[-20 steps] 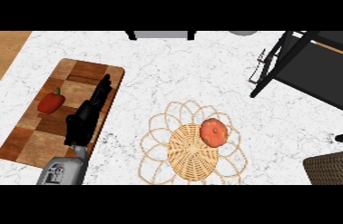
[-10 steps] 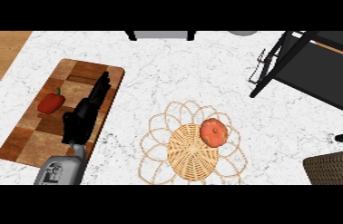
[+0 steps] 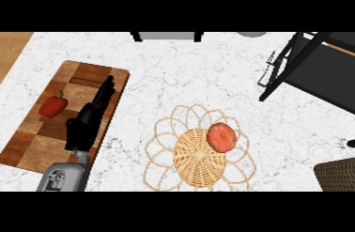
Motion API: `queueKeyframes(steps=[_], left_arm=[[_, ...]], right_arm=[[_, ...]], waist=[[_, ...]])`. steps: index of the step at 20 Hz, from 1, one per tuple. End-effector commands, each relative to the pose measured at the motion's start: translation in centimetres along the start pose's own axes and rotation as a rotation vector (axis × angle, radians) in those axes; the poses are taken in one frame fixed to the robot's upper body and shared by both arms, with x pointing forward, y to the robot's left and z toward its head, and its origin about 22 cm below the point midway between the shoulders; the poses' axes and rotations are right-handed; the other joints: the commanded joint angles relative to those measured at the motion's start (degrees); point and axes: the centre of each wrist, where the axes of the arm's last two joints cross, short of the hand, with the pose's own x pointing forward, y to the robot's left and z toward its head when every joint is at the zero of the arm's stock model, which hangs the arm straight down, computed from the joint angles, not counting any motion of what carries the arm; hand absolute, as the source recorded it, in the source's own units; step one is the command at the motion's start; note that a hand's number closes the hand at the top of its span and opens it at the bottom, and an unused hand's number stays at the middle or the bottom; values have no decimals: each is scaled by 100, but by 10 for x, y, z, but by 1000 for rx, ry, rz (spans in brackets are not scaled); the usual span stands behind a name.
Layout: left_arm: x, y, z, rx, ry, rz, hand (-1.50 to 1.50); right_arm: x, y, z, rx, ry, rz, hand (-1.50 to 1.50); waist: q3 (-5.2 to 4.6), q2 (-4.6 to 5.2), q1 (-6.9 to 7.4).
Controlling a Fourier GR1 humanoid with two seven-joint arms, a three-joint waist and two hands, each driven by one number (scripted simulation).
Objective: Pick the lemon from the placemat and place it in the tiered shelf
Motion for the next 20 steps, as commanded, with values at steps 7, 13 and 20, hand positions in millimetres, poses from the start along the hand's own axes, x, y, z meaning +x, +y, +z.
queueKeyframes(steps=[7,13,20], left_arm=[[3,3,-1,2,16,6,0],[-19,9,9,31,21,2,0],[-11,7,4,54,39,1,0]], right_arm=[[31,-78,-39,-205,108,-328,-150],[12,-147,-46,-269,224,-299,-150],[-28,-204,-29,-158,343,-189,-150]], waist=[[1,-35,-53],[-3,-52,-170],[1,-131,-441]])
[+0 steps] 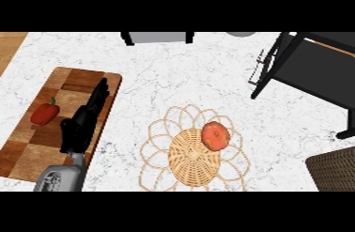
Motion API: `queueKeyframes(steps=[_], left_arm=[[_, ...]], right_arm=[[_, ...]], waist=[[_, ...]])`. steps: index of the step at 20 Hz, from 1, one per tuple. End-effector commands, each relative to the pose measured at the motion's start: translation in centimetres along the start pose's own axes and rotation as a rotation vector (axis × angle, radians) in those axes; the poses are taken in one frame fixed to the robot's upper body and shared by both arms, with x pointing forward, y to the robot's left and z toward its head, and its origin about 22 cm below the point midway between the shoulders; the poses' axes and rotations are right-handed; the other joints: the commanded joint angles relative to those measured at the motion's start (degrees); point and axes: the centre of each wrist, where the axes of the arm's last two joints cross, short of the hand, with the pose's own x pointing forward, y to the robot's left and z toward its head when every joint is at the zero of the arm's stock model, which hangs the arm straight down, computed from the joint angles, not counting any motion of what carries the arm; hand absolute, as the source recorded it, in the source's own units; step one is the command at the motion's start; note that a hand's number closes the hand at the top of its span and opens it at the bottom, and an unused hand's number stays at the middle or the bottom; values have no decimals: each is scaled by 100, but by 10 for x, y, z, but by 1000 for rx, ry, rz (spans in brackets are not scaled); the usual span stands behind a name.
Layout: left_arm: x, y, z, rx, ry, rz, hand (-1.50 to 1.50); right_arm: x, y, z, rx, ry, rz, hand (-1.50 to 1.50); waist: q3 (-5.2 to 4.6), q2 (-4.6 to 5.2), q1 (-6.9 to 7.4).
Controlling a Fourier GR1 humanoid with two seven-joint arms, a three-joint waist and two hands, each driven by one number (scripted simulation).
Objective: Pick the lemon from the placemat and place it in the tiered shelf
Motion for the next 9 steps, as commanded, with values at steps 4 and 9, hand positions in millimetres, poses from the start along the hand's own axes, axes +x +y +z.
queueKeyframes(steps=[4,9], left_arm=[[-8,10,2,26,19,18,0],[4,10,-1,47,18,12,0]], right_arm=[[-25,-77,-4,53,71,164,-150],[-37,-109,2,105,91,175,-150]], waist=[[2,-26,-156],[0,-76,-233]])
